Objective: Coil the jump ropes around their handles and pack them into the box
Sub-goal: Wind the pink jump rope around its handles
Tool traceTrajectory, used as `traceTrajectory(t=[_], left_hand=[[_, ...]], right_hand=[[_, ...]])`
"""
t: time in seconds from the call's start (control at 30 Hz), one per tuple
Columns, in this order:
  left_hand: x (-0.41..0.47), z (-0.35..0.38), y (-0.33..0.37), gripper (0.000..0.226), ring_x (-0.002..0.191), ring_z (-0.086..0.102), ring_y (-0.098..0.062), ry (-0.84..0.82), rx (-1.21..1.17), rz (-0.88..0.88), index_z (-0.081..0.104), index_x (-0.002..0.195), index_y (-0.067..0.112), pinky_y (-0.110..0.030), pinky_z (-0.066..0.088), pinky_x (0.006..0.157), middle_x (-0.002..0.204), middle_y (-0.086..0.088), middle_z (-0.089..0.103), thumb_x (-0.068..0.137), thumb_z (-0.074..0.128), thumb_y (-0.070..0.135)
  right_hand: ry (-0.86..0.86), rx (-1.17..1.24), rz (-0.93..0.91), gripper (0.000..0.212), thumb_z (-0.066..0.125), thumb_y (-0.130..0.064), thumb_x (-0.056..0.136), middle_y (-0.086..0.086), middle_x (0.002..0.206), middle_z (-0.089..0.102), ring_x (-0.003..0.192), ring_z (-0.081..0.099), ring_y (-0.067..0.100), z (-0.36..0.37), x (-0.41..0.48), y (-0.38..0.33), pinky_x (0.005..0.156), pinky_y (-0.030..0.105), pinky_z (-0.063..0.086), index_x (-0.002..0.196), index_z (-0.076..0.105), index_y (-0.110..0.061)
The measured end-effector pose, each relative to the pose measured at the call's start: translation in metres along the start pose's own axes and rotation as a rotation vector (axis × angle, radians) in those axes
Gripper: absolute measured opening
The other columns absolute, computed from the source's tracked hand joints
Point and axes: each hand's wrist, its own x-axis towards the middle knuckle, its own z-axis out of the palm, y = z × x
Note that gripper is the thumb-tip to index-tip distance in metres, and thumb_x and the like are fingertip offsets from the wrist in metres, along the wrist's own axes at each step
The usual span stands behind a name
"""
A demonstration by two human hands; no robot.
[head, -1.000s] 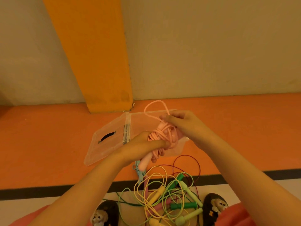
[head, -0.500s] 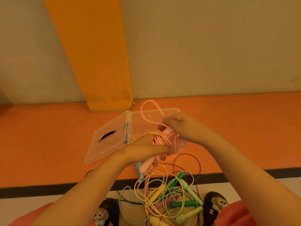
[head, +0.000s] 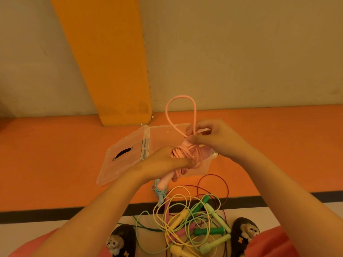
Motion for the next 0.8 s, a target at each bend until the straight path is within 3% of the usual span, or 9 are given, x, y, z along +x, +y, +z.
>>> traceTrajectory(t=[0.1,0.23,0.33,0.37,0.47,0.57,0.7,0.77,0.8], left_hand=[[0.001,0.001,-0.002,0.027,0.077,0.064,-0.03,0.028,0.066,0.014,0.065,0.107,0.003,-0.019,0.05,0.054,0.095,-0.021,0.069,0.087,0.069,0.021],[0.001,-0.002,-0.002,0.039,0.088,0.068,-0.035,0.003,0.135,0.019,0.063,0.112,0.005,-0.038,0.057,0.072,0.098,-0.019,0.07,0.081,0.074,0.027],[-0.002,-0.003,-0.001,0.023,0.066,0.066,0.0,-0.009,0.257,-0.017,0.065,0.1,0.012,-0.016,0.051,0.053,0.079,-0.002,0.068,0.085,0.071,0.028],[-0.002,-0.002,-0.002,0.021,0.064,0.064,0.0,-0.03,0.26,-0.026,0.065,0.098,0.012,-0.018,0.053,0.056,0.078,-0.001,0.068,0.084,0.071,0.027],[-0.002,-0.001,-0.003,0.028,0.083,0.067,-0.023,-0.073,0.21,-0.029,0.067,0.103,0.009,-0.034,0.054,0.076,0.093,-0.01,0.071,0.082,0.074,0.027],[-0.003,0.0,-0.001,0.027,0.091,0.067,-0.031,-0.104,0.16,-0.026,0.068,0.106,0.011,-0.036,0.055,0.077,0.095,-0.01,0.072,0.083,0.073,0.024],[-0.007,0.001,0.002,0.032,0.101,0.061,-0.044,-0.168,0.046,-0.043,0.064,0.115,0.004,-0.047,0.052,0.086,0.106,-0.022,0.068,0.086,0.069,0.017],[-0.009,-0.001,0.004,0.031,0.104,0.06,-0.046,-0.174,-0.002,-0.033,0.063,0.116,0.005,-0.045,0.051,0.087,0.11,-0.024,0.066,0.088,0.067,0.017],[-0.01,-0.003,0.005,0.03,0.104,0.059,-0.046,-0.176,-0.02,-0.027,0.063,0.116,0.005,-0.041,0.052,0.084,0.11,-0.024,0.066,0.088,0.066,0.017]], right_hand=[[-0.061,-0.104,-0.039,0.017,0.071,-0.014,0.081,-0.004,0.104,0.07,0.099,0.063,0.009,0.003,-0.001,0.0,0.092,0.033,0.048,0.077,0.068,-0.031],[-0.11,-0.043,-0.061,0.012,0.068,-0.006,0.083,0.003,0.096,0.07,0.079,0.06,-0.002,0.012,-0.005,-0.007,0.07,0.008,0.045,0.084,0.071,-0.018],[-0.153,-0.082,-0.074,0.013,0.067,-0.007,0.085,-0.001,0.089,0.071,0.081,0.063,0.004,0.017,-0.004,-0.007,0.075,0.017,0.05,0.083,0.07,-0.02],[-0.165,-0.1,-0.067,0.011,0.067,-0.009,0.085,-0.002,0.087,0.071,0.082,0.064,0.007,0.017,-0.004,-0.006,0.078,0.022,0.051,0.083,0.07,-0.019],[-0.165,-0.079,-0.005,0.006,0.067,-0.009,0.085,0.003,0.09,0.072,0.085,0.067,0.015,0.013,-0.002,0.0,0.081,0.03,0.053,0.088,0.07,-0.014],[-0.1,0.057,0.072,0.033,0.068,-0.005,0.084,0.008,0.101,0.069,0.089,0.066,0.016,0.011,-0.001,0.001,0.081,0.031,0.054,0.115,0.06,-0.013],[0.07,0.078,0.114,0.088,0.076,-0.016,0.078,0.004,0.125,0.055,0.11,0.058,0.02,0.01,0.003,0.003,0.089,0.038,0.052,0.148,0.023,-0.021],[0.13,0.137,0.127,0.1,0.075,-0.022,0.079,0.003,0.14,0.046,0.121,0.051,0.018,0.011,0.003,0.006,0.098,0.039,0.047,0.152,0.008,-0.021],[0.149,0.165,0.113,0.097,0.072,-0.024,0.081,0.002,0.144,0.041,0.124,0.048,0.015,0.01,0.002,0.007,0.097,0.032,0.047,0.152,0.006,-0.022]])
